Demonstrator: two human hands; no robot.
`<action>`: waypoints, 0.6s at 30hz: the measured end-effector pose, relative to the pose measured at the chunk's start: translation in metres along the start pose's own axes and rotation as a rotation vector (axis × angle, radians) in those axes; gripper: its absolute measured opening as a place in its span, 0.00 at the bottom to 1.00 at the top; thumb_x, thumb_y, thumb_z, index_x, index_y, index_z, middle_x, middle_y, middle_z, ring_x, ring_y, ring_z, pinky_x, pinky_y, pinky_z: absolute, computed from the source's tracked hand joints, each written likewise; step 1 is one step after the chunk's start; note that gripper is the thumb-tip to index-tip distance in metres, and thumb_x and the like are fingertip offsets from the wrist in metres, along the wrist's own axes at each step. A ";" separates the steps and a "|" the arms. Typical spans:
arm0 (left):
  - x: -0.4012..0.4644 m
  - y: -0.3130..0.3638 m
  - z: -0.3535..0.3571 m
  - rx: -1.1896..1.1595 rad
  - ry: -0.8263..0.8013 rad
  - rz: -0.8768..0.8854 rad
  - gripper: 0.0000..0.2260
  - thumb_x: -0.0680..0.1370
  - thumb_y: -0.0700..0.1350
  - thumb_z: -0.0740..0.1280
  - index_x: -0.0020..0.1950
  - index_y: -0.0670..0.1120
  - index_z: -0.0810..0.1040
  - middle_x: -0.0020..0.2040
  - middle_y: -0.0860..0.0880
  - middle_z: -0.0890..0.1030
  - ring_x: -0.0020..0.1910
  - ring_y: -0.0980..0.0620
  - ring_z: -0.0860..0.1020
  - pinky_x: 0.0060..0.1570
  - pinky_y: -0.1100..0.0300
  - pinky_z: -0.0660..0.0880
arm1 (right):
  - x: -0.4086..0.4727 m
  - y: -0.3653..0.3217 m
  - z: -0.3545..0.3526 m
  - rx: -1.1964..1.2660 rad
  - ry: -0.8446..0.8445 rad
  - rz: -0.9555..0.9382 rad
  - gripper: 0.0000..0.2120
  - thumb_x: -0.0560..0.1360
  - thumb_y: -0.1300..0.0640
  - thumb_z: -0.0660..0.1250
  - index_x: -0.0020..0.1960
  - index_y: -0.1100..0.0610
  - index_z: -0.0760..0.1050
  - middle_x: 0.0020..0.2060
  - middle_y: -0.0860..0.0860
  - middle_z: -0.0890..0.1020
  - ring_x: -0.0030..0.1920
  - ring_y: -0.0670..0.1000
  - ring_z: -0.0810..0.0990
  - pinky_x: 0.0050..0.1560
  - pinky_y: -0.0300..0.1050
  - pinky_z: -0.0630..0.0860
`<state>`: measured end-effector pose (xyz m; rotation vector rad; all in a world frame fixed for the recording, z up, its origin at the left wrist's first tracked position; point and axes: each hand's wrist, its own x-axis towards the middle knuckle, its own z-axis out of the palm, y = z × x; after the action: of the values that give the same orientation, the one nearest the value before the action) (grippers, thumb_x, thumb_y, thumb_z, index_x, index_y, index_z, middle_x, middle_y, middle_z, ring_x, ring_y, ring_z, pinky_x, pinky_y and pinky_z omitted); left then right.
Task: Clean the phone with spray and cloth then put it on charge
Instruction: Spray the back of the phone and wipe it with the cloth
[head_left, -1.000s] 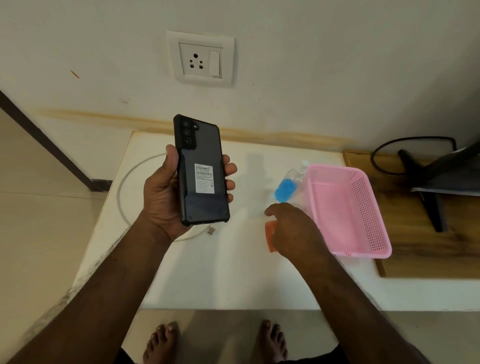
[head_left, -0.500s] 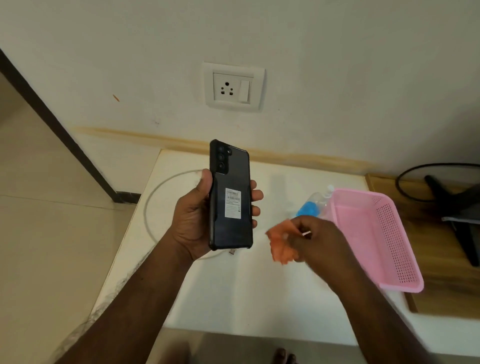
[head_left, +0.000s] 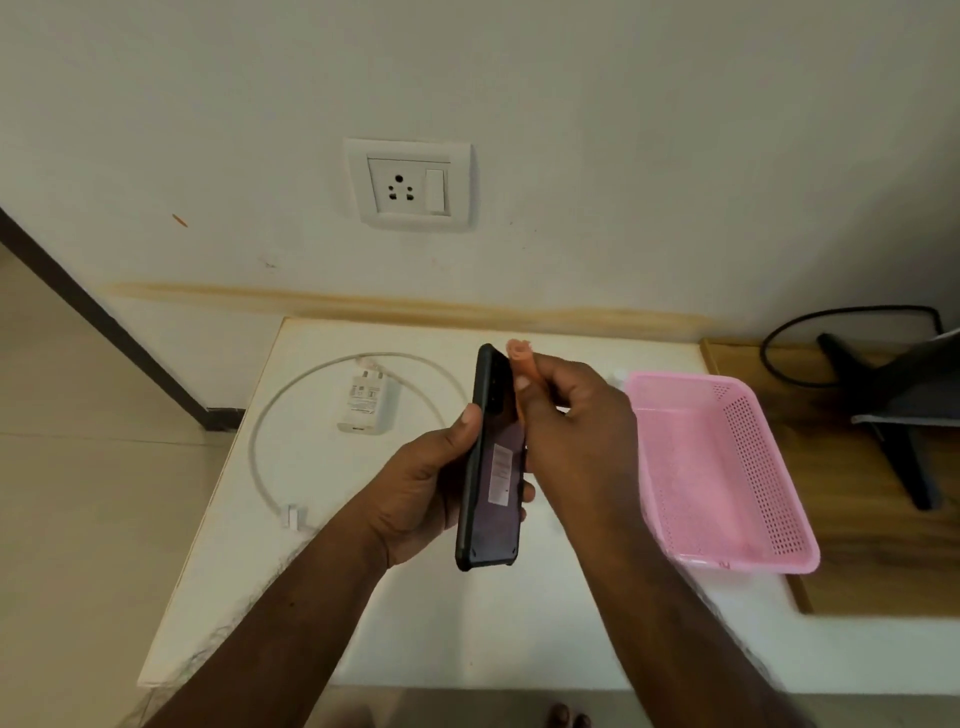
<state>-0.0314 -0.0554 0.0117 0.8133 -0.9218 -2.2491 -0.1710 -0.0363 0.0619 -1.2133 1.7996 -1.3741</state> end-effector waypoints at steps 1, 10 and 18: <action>0.000 -0.001 0.000 0.009 0.018 0.009 0.28 0.69 0.65 0.72 0.61 0.47 0.83 0.55 0.39 0.84 0.51 0.39 0.83 0.54 0.43 0.79 | -0.002 0.000 0.001 -0.020 -0.004 -0.025 0.11 0.79 0.56 0.66 0.57 0.46 0.82 0.50 0.40 0.83 0.51 0.40 0.81 0.54 0.48 0.80; 0.000 0.002 0.000 -0.046 0.129 0.041 0.19 0.74 0.60 0.66 0.57 0.50 0.86 0.55 0.42 0.85 0.53 0.42 0.83 0.51 0.50 0.80 | -0.016 0.004 0.005 -0.055 -0.072 -0.286 0.16 0.80 0.61 0.63 0.64 0.49 0.79 0.54 0.44 0.79 0.56 0.43 0.79 0.55 0.35 0.76; -0.002 0.004 -0.009 -0.182 0.063 0.097 0.28 0.67 0.62 0.77 0.63 0.49 0.83 0.57 0.44 0.85 0.56 0.43 0.83 0.53 0.47 0.79 | -0.019 0.013 -0.001 -0.055 -0.285 -0.449 0.14 0.80 0.63 0.64 0.62 0.54 0.80 0.58 0.46 0.81 0.61 0.46 0.78 0.60 0.48 0.78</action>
<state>-0.0228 -0.0597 0.0102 0.7370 -0.7007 -2.1726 -0.1681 -0.0184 0.0487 -1.8218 1.4272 -1.3006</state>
